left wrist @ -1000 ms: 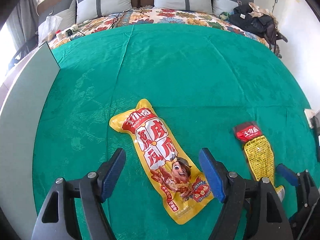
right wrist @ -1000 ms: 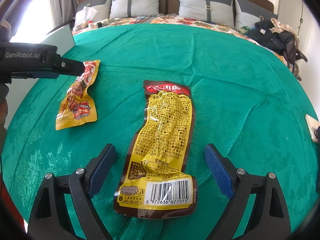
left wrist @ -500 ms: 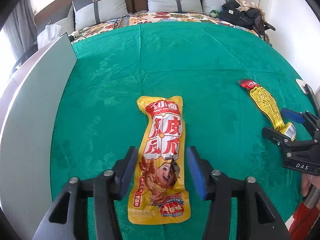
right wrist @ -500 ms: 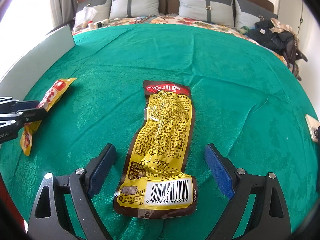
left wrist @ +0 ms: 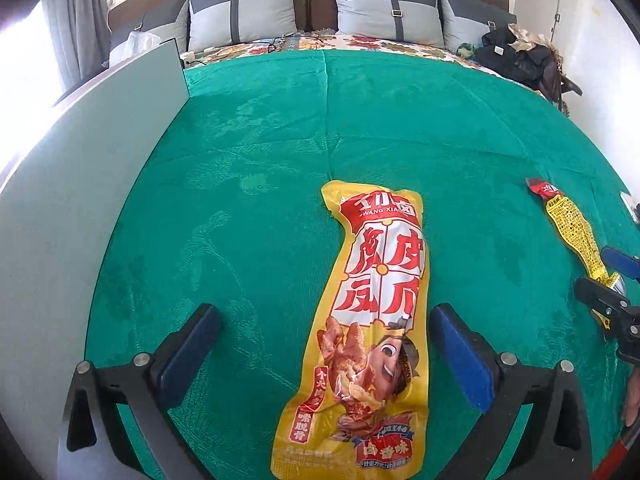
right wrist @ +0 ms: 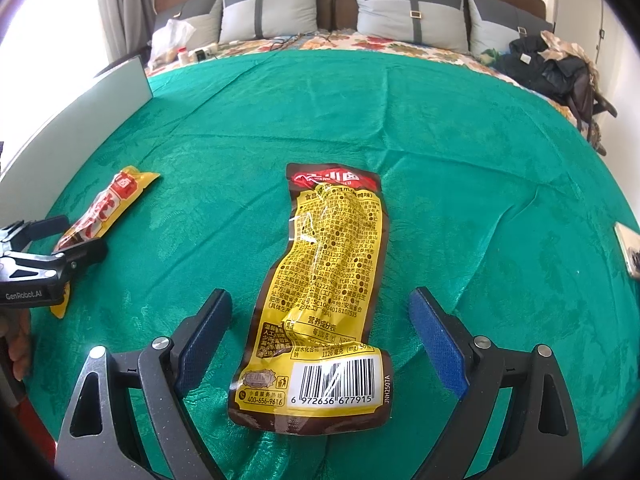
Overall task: Organize snacks
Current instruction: 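Lower the open left tool around the red-printed cartoon sausage pack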
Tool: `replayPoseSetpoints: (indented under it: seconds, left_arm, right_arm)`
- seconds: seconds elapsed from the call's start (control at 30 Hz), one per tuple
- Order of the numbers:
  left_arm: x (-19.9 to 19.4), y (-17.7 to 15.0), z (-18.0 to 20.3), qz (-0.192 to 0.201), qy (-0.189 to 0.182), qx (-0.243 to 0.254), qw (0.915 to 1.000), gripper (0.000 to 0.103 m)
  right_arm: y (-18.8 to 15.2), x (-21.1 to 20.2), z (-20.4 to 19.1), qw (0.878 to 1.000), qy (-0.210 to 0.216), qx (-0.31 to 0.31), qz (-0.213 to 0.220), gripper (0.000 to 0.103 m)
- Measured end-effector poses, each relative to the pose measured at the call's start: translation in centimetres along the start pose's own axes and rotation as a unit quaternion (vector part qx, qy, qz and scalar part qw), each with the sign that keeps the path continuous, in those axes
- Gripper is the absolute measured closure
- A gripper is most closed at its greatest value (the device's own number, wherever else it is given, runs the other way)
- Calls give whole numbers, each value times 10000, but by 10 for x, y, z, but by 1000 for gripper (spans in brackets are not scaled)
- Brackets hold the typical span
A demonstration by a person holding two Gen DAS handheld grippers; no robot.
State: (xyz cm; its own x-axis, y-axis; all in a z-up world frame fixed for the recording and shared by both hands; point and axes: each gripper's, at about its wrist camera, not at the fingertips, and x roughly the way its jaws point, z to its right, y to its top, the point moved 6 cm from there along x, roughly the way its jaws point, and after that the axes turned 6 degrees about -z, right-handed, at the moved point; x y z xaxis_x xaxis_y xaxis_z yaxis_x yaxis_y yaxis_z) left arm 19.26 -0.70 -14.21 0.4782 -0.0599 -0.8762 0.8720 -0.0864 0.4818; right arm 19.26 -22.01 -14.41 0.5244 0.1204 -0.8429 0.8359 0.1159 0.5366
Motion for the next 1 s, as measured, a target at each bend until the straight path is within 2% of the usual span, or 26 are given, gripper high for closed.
replayPoseSetpoints:
  seconds: [0.1, 0.27, 1.0]
  left_arm:
    - [1, -1, 0, 9, 3, -7, 10000, 0]
    - [1, -1, 0, 8, 3, -6, 10000, 0]
    - [0, -1, 0, 10, 5, -6, 10000, 0]
  right_arm:
    - [0, 0, -1, 10000, 29, 23, 9, 11]
    - [-2, 3, -6, 9997, -188, -108, -55, 11]
    - [-3, 3, -9, 9998, -184, -102, -51, 11]
